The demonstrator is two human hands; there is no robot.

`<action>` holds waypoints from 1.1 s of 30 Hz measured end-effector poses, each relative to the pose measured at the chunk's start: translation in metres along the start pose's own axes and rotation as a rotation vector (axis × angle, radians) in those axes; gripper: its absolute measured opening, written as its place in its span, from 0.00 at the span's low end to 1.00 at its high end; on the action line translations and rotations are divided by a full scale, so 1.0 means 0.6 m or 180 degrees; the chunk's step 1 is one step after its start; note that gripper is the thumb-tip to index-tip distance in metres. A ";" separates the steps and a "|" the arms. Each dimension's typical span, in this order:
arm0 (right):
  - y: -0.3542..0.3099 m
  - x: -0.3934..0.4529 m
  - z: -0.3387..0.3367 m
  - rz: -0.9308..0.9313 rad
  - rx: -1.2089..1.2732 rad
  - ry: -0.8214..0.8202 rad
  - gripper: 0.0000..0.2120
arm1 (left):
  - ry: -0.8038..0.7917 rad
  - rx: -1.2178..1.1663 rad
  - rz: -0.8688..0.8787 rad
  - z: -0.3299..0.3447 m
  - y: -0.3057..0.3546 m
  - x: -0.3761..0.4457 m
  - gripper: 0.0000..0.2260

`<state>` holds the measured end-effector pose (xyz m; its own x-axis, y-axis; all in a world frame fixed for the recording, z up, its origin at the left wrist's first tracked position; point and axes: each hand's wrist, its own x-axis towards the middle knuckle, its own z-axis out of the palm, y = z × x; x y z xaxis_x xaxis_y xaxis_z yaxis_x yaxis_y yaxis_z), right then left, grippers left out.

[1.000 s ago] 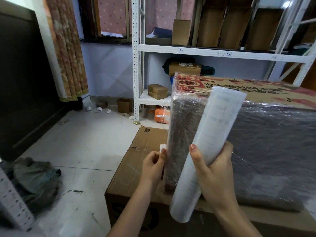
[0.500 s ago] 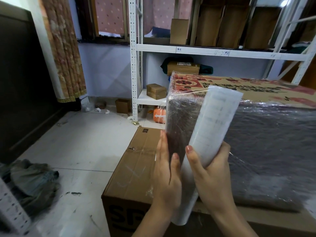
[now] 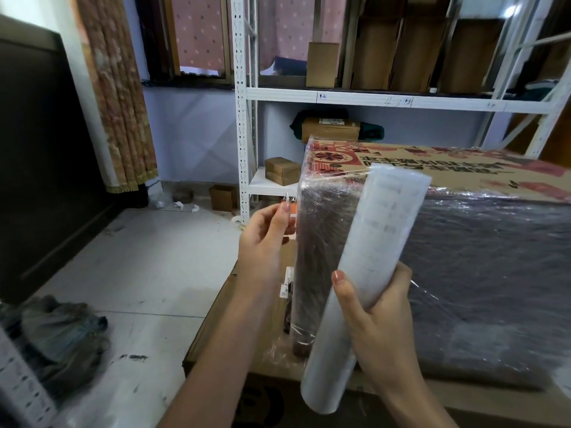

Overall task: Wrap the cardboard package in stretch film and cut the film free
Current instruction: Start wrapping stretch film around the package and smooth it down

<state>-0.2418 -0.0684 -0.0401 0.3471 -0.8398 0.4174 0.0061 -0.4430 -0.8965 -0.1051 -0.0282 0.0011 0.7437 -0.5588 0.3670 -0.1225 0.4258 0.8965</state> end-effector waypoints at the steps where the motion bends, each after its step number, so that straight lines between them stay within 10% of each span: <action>1: 0.001 0.000 0.000 0.0020 -0.0009 -0.0001 0.31 | -0.0092 -0.0034 -0.0118 -0.004 0.001 0.012 0.16; 17: -0.004 -0.001 -0.002 0.0076 -0.0008 0.0078 0.33 | 0.0441 -0.0302 0.0088 0.046 -0.021 0.036 0.09; 24: -0.001 0.000 -0.001 0.0095 0.0010 0.0060 0.27 | 0.0207 -0.0324 -0.1684 0.034 -0.035 0.049 0.16; 28: -0.003 0.000 -0.001 0.0101 0.0003 0.0043 0.27 | 0.1295 0.0207 0.0345 0.034 0.012 0.024 0.08; 30: -0.004 0.000 0.000 0.0062 -0.0029 0.0098 0.27 | 0.0789 0.0291 0.1177 0.042 0.022 0.004 0.14; 33: -0.003 0.001 0.000 -0.0004 -0.0078 0.0174 0.28 | -0.0201 0.0204 0.0971 0.073 0.009 -0.016 0.24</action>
<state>-0.2415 -0.0684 -0.0381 0.2954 -0.8549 0.4265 -0.0167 -0.4510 -0.8924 -0.1416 -0.0516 0.0134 0.6242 -0.4560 0.6344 -0.3764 0.5360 0.7557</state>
